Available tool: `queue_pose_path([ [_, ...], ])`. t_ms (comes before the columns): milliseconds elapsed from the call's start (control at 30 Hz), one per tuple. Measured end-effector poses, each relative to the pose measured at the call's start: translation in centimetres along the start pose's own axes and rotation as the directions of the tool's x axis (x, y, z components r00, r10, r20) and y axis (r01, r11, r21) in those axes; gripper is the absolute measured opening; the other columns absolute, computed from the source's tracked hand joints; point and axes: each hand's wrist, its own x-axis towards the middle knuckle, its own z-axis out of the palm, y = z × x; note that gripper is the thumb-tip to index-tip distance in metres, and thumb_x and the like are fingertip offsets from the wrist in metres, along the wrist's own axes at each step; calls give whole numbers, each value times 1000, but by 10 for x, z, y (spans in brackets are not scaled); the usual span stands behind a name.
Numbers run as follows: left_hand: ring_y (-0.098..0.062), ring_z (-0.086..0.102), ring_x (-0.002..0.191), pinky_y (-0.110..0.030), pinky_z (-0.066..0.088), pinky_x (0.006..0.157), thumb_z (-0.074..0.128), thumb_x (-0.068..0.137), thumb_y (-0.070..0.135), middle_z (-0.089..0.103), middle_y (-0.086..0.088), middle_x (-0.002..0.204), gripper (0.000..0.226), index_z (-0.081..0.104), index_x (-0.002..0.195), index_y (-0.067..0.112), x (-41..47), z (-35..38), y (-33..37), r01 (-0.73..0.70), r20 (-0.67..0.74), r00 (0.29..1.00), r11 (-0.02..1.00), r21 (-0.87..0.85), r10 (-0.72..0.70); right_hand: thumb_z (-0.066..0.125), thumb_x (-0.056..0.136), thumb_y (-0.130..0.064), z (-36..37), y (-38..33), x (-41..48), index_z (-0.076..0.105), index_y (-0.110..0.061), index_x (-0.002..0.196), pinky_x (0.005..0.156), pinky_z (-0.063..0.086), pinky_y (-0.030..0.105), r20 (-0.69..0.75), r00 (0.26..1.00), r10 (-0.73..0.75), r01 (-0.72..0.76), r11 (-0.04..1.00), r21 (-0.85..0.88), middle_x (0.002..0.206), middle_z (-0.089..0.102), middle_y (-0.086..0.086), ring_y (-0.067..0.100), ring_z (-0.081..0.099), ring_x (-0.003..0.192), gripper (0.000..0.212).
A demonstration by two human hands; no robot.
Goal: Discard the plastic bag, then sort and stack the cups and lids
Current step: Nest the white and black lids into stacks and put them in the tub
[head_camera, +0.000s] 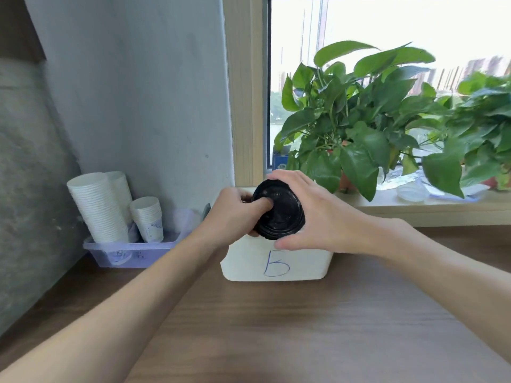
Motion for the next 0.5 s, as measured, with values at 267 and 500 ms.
queue_pose_path([
  [267, -16, 55, 57, -27, 48, 59, 58, 89, 19, 64, -5, 65, 26, 68, 85, -5, 44, -1, -1, 45, -9, 999, 999, 14, -45, 81, 62, -39, -9, 23, 45, 21, -41, 134, 81, 48, 24, 74, 996, -53, 67, 978, -198, 115, 41, -6, 13, 51, 98, 94],
  [500, -18, 57, 61, -31, 49, 62, 62, 86, 25, 66, -8, 70, 33, 68, 88, -7, 80, -3, -16, 77, 49, 996, 996, 48, -79, 78, 64, -43, -14, 41, 77, 27, -28, 128, 70, 47, 22, 229, 971, -72, 153, 919, -363, 116, 38, -8, 10, 49, 90, 84],
])
